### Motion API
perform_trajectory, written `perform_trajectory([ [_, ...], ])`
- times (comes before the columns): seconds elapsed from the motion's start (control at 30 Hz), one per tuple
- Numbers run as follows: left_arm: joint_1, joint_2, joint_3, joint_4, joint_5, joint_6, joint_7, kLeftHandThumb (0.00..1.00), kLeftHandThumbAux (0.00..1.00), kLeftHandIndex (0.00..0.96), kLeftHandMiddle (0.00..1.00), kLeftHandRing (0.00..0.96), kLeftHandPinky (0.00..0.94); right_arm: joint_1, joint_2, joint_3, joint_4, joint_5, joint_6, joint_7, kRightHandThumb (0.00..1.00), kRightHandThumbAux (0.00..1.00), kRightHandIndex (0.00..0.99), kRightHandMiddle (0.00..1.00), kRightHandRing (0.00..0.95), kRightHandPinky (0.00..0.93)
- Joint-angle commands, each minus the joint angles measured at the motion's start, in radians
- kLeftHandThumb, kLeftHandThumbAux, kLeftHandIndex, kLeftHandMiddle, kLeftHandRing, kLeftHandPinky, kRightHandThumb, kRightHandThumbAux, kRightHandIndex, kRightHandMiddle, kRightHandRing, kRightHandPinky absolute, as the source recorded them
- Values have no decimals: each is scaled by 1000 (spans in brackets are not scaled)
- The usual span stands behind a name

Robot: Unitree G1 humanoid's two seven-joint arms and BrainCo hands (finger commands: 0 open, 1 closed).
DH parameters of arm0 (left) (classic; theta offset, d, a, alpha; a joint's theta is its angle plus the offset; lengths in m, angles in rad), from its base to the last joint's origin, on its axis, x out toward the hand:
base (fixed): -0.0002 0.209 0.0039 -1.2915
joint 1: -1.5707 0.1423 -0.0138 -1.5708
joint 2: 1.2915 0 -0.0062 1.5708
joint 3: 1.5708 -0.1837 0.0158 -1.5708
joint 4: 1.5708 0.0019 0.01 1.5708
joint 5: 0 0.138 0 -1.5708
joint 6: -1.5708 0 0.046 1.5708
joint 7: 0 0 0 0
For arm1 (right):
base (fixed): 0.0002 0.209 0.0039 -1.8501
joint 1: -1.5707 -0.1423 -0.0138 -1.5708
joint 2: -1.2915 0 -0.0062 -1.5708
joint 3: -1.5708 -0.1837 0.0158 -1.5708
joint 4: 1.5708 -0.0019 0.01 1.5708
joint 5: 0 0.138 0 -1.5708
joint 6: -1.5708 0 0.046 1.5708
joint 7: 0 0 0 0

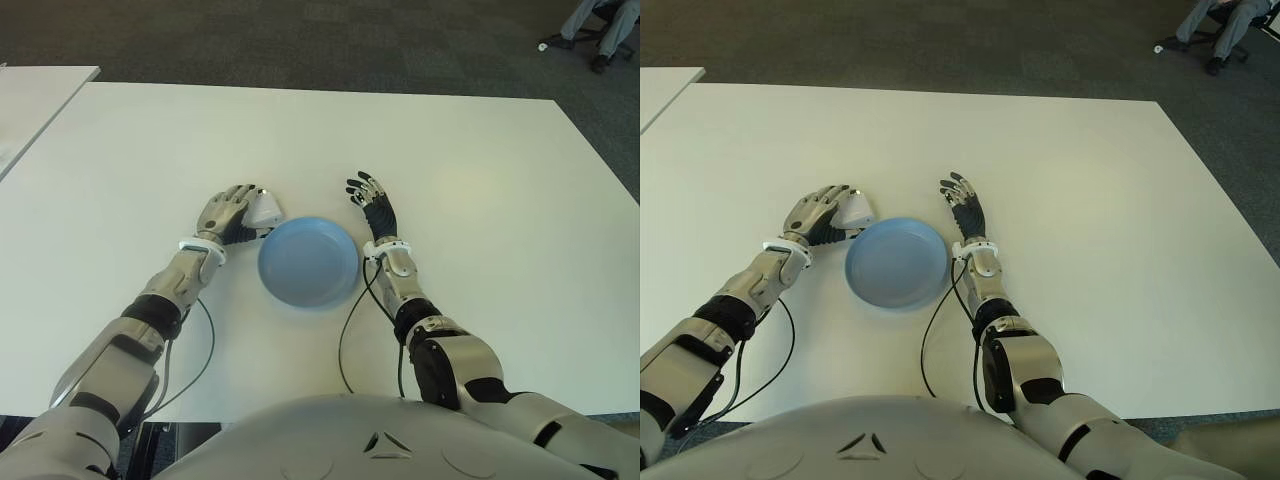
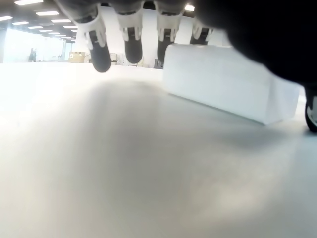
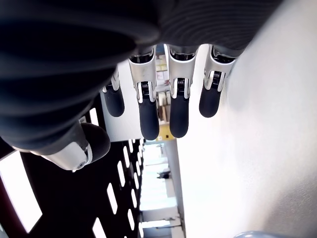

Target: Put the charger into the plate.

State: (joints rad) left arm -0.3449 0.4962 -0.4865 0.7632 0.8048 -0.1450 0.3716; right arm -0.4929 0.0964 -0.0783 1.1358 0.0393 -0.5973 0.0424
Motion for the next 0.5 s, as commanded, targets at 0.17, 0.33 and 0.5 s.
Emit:
perform_trajectory([
  [0.17, 14, 11, -20, 55, 4, 6, -54, 314, 330, 44, 94, 98, 163, 28, 39, 1, 20, -2, 49, -18, 0, 526, 135, 269, 222, 175],
  [0.33, 13, 11, -15, 57, -11, 7, -81, 307, 326, 39, 92, 96, 167, 28, 38, 4, 19, -1, 46, -20, 0, 525, 136, 272, 224, 186],
  [0.5, 13, 14, -13, 54, -25, 10, -113, 307, 331, 37, 98, 103, 174, 29, 38, 5, 17, 1, 48, -21, 0, 526, 136, 273, 226, 186],
])
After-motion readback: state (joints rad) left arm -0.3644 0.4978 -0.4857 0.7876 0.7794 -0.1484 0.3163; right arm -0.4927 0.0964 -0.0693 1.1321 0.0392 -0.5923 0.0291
